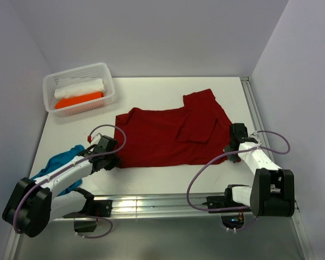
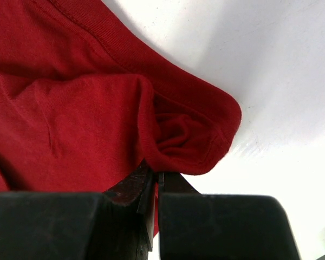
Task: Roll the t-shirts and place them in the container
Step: Fold the tshirt
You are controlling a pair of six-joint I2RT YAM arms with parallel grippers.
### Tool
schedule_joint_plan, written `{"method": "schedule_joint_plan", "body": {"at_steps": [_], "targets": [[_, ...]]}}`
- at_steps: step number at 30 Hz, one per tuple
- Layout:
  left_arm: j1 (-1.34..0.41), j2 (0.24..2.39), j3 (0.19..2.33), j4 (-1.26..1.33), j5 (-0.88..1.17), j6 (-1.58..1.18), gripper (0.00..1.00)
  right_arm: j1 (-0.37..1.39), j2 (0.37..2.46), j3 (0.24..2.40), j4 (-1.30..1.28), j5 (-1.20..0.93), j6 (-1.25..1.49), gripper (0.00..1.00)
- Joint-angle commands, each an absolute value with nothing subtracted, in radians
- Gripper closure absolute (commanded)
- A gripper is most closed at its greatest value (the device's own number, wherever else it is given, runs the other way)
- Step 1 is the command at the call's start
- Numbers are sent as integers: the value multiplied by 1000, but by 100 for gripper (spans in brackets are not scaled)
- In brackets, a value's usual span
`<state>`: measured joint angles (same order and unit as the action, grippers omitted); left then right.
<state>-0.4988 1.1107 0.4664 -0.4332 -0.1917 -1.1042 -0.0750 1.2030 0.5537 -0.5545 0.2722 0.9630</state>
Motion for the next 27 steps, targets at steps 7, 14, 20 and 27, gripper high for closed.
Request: {"method": "schedule_joint_plan", "body": {"at_steps": [7,14,20,27], "targets": [[-506,1161,575,-612,-461,-1167,100,-87,1232,640,-652,367,945,100],[-505,1126,561,-611,-440,-1164,100,-132,1129,603,-649,376,930,100],[-506,1091,528,-551,-365,-1118,80,-132,1109,614,-675,351,920,63],[-506,1063,624,-668,-455,-1112,59,-133,1029,623,-681,339,885,57]]}}
